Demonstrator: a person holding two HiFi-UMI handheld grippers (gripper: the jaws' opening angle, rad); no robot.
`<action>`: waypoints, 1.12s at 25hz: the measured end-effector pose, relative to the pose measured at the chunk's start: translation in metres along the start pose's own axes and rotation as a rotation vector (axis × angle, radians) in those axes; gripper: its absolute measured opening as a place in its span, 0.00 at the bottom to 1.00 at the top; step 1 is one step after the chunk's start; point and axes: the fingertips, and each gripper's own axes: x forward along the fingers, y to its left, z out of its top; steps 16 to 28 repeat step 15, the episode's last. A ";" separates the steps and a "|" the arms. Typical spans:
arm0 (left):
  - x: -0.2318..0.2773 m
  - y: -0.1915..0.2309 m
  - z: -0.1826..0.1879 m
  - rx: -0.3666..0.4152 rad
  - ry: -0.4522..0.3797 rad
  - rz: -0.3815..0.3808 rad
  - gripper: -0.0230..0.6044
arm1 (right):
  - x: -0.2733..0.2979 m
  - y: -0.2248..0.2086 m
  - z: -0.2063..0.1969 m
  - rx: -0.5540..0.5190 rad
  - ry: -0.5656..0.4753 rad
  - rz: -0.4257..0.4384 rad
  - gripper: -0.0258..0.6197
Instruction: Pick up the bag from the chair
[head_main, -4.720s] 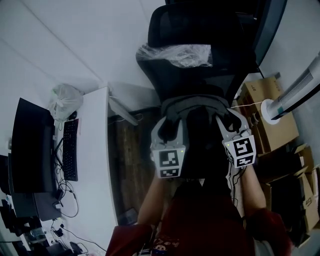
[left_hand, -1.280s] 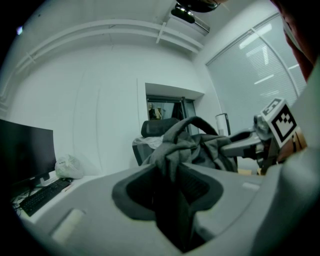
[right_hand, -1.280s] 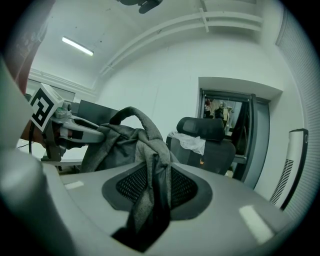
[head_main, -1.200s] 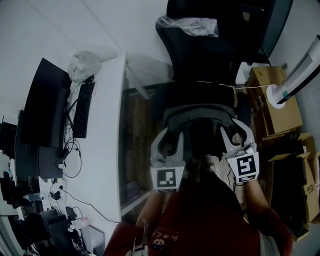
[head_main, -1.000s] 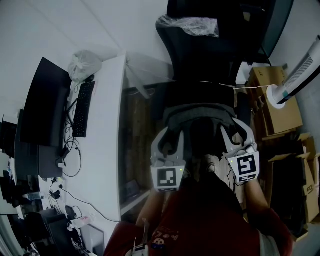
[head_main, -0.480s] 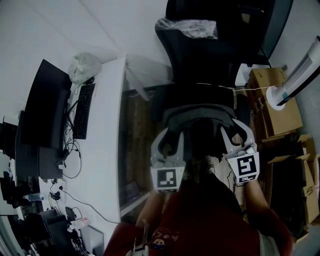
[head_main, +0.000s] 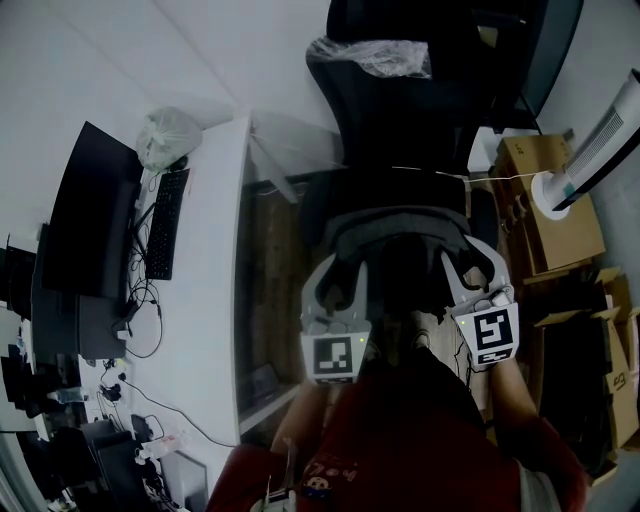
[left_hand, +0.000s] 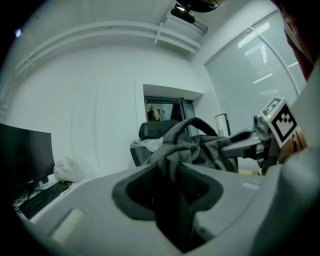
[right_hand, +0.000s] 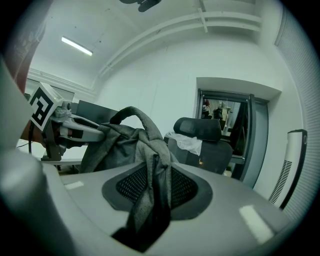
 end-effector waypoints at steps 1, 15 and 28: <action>0.001 -0.002 0.003 -0.013 -0.009 0.004 0.25 | -0.001 -0.002 0.000 -0.002 0.001 -0.001 0.24; 0.016 -0.026 0.012 0.036 -0.005 -0.001 0.25 | -0.012 -0.030 -0.003 -0.012 -0.026 -0.013 0.24; 0.016 -0.026 0.012 0.036 -0.005 -0.001 0.25 | -0.012 -0.030 -0.003 -0.012 -0.026 -0.013 0.24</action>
